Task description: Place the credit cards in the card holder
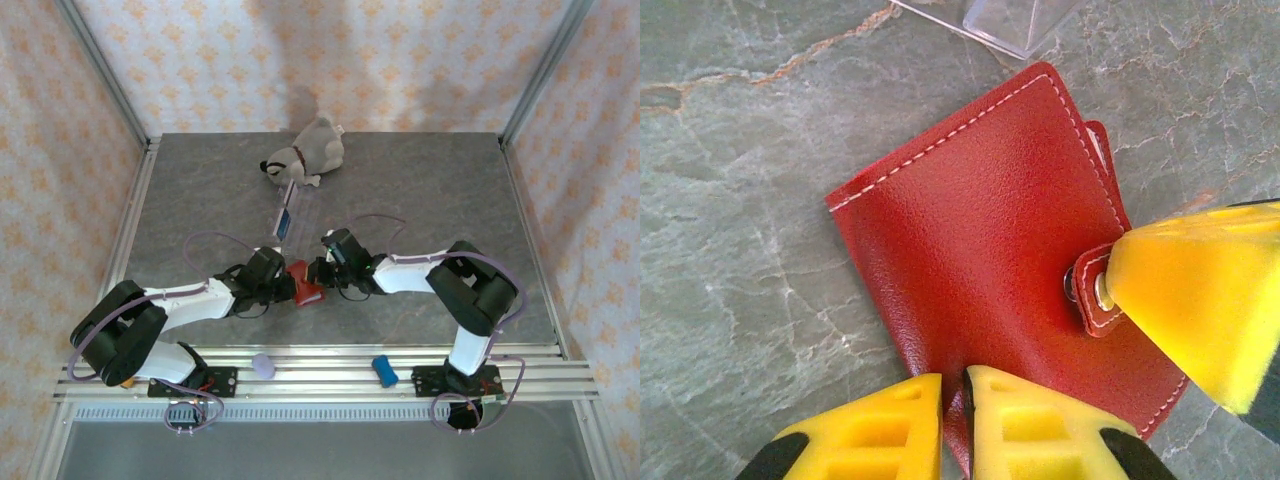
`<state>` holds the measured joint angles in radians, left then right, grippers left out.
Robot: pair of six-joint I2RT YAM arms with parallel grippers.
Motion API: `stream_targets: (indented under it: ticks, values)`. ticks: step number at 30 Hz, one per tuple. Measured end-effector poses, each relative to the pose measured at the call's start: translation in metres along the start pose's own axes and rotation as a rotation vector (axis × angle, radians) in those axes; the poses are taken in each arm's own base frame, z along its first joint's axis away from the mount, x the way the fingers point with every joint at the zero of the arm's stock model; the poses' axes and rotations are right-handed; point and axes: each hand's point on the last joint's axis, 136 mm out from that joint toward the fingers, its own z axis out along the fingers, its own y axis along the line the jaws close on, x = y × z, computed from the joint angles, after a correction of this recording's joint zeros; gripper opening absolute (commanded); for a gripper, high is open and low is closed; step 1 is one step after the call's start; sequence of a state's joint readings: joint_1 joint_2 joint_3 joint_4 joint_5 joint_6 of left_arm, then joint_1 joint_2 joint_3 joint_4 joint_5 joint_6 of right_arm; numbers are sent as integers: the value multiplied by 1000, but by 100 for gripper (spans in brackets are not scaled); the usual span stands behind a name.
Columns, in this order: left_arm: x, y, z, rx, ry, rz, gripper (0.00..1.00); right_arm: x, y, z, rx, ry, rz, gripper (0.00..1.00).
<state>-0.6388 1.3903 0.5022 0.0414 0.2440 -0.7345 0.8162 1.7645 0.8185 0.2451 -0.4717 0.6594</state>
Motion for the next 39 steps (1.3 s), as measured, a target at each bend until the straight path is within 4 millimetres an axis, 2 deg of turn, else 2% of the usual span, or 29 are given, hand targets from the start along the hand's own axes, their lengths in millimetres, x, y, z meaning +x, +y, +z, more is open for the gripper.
stream_targets:
  ticks: [17,29,34,39]
  values:
    - [0,-1,2,15,-7,0,12,-6,2,5,-49,-22,73,7]
    - [0,-1,1,18,-9,1,12,-5,3,5,-8,19,-25,9]
    - [-1,-1,1,23,-6,-4,12,-2,5,5,16,29,-111,20]
    - [-2,-2,0,42,1,-22,17,0,7,0,-7,33,-116,24]
